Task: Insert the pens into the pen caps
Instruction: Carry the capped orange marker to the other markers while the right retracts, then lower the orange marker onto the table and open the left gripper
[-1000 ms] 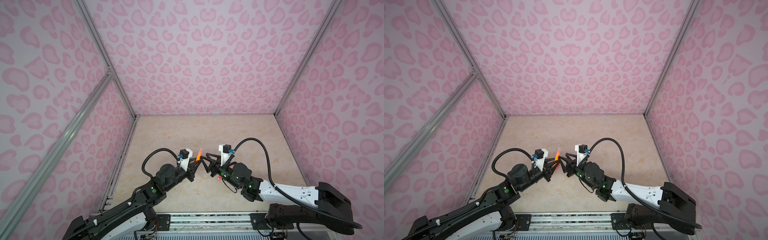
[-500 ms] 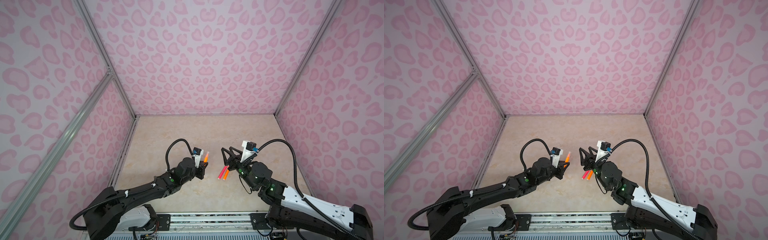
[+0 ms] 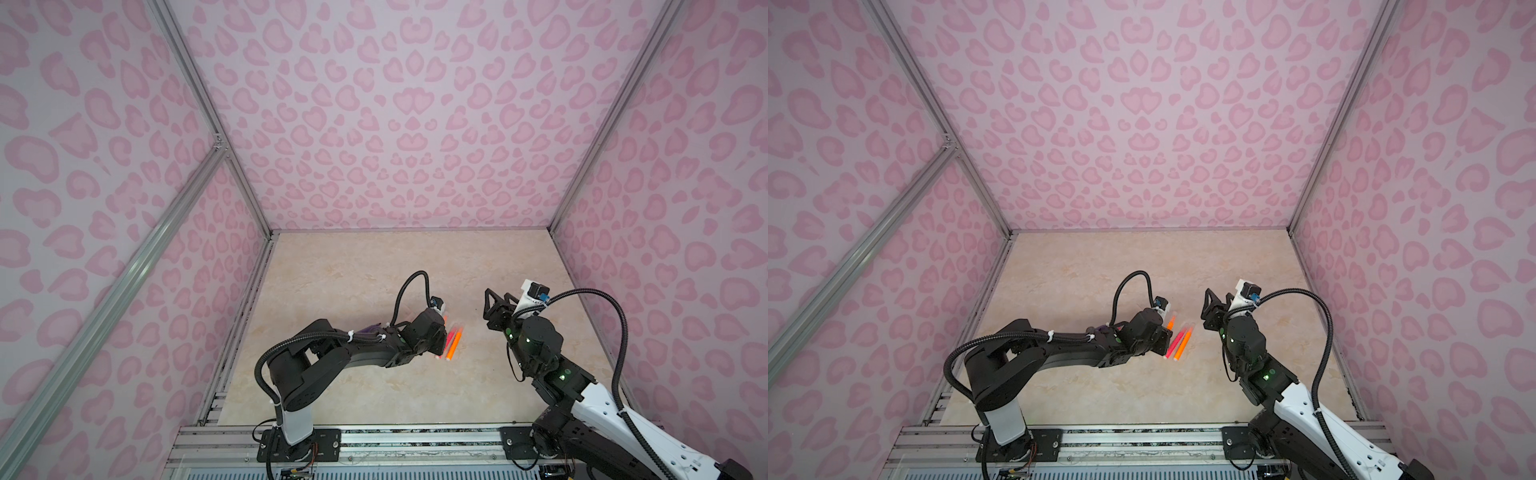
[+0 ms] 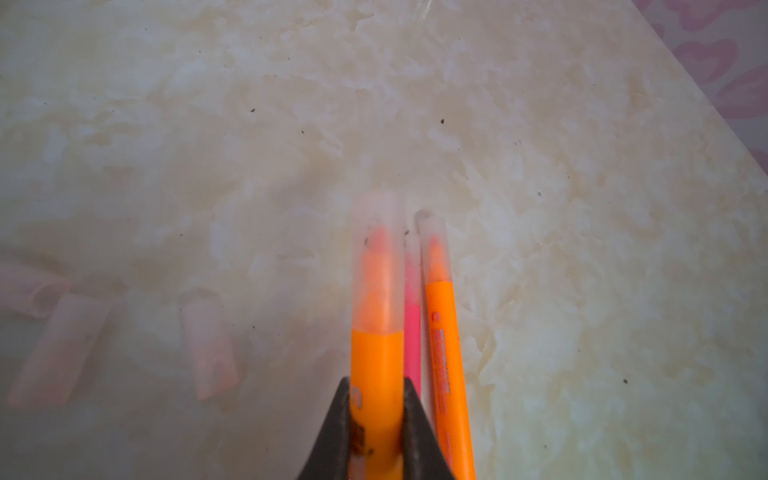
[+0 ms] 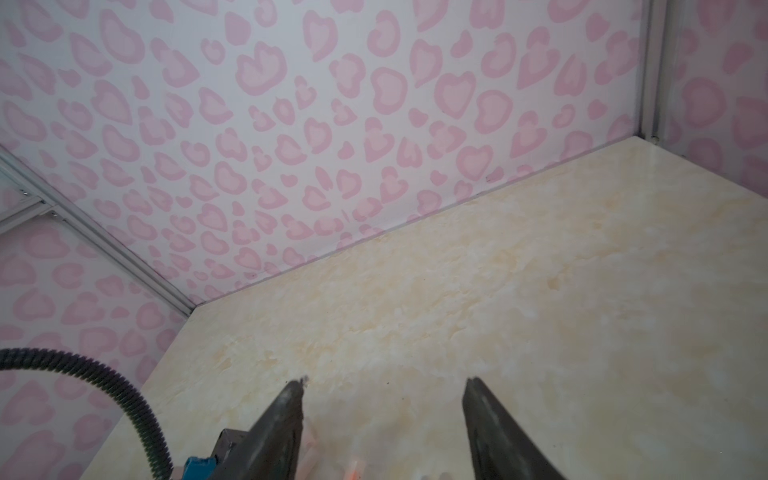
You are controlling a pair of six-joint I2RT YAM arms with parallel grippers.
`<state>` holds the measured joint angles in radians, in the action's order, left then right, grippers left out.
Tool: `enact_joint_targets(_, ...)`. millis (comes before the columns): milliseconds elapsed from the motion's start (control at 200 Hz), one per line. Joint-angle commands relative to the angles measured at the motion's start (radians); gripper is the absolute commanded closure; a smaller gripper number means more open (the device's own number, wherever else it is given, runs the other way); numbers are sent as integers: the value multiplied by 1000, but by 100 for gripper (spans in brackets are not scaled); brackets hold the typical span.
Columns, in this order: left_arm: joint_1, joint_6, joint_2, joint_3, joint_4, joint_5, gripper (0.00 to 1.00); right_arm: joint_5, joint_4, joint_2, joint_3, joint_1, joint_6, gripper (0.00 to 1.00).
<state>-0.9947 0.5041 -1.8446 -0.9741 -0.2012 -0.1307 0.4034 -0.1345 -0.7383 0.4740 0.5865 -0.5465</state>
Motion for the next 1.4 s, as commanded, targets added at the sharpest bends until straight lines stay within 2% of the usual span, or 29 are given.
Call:
enact_joint_targets(0, 2, 36, -29, -24, 53, -59, 97, 20, 77, 5, -18, -66, 30, 37)
enact_joint_targets(100, 1, 63, -46, -34, 71, -81, 97, 48, 76, 15, -56, -136, 16, 36)
enact_joint_targets(230, -1, 65, -66, -49, 73, -37, 97, 78, 101, -7, -73, -209, -6, 36)
enact_joint_targets(385, -1, 54, -89, -63, 86, -50, 97, 104, 39, -22, -133, -237, -10, 36)
enact_joint_targets(495, -1, 52, -88, -75, 106, -43, 97, 177, 28, -32, -165, -248, -15, 36)
enact_joint_targets(555, 0, 48, -81, -79, 120, -43, 92, 168, 30, -45, -165, -261, -27, 35)
enact_joint_targets(615, -1, 41, -73, -79, 124, -51, 83, 175, 24, -72, -164, -264, -39, 35)
enact_joint_targets(710, -1, 24, -64, -77, 120, -63, 78, 178, 13, -124, -159, -266, -55, 35)
enact_joint_targets(825, -1, 13, -53, -83, 119, -41, 70, 166, 113, -139, -114, -266, -67, 35)
enact_joint_targets(920, 0, 7, -34, -93, 132, -33, 65, 160, 57, -127, -150, -266, -67, 35)
enact_joint_targets(945, -1, 4, -30, -95, 134, -35, 60, 156, 43, -121, -159, -265, -63, 35)
enact_joint_targets(1010, -1, -8, -16, -97, 139, -45, 59, 150, 43, -101, -167, -265, -62, 35)
enact_joint_targets(1115, 0, -31, 41, -73, 135, -77, 59, 140, 52, -59, -183, -265, -60, 36)
enact_joint_targets(1245, -1, -64, 181, -22, 166, -139, 56, 125, -2, 13, -239, -266, -34, 35)
enact_joint_targets(1395, 1, -72, 366, 129, 182, -329, 52, 117, -4, 38, -253, -266, -33, 35)
